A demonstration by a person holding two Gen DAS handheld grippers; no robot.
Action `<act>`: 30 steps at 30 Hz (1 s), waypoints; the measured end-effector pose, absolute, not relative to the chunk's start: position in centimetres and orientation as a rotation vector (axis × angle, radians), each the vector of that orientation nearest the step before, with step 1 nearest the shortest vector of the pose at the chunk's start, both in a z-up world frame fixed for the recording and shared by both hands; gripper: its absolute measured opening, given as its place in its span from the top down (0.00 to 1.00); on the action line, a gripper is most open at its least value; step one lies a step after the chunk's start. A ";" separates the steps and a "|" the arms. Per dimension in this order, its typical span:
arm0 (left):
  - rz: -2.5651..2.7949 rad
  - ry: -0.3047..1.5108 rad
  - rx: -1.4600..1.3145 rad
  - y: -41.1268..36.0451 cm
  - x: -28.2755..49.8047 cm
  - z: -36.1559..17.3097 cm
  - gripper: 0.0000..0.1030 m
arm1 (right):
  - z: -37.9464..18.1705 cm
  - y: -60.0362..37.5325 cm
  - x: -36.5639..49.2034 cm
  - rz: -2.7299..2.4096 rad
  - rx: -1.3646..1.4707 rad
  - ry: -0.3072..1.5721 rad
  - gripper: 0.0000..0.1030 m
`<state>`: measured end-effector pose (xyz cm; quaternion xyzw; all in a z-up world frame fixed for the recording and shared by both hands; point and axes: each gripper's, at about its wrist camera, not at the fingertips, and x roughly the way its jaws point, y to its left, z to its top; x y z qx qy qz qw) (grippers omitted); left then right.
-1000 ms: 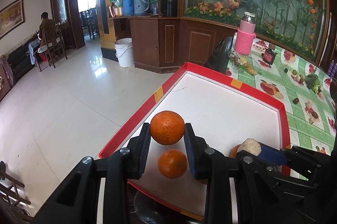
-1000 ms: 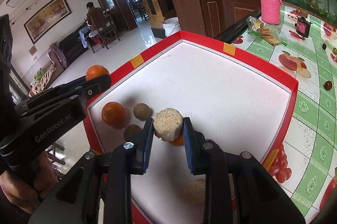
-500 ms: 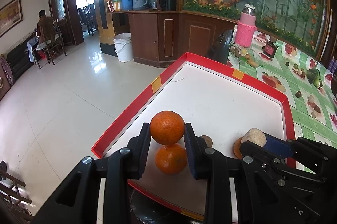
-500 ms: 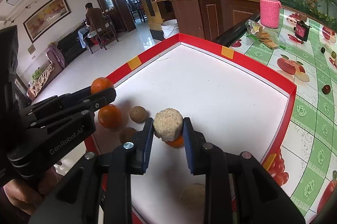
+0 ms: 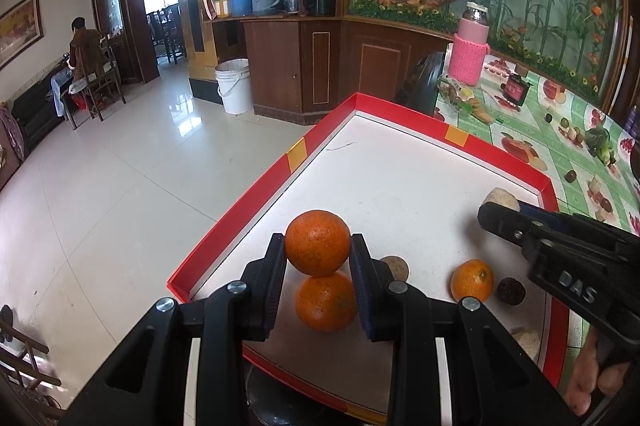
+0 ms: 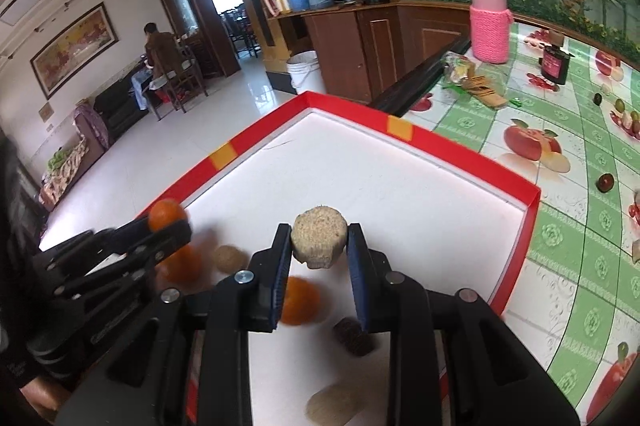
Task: Organize fruits
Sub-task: 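Carry the orange and beige block into the tray and open both grippers, then move both grippers back over the fruits on the tablecloth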
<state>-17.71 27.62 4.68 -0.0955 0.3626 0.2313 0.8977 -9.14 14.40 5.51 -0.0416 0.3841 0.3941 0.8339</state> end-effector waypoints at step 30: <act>0.521 0.777 -0.188 27.4 -17.3 5.2 0.37 | 5.4 10.6 -6.5 0.775 0.043 0.908 0.52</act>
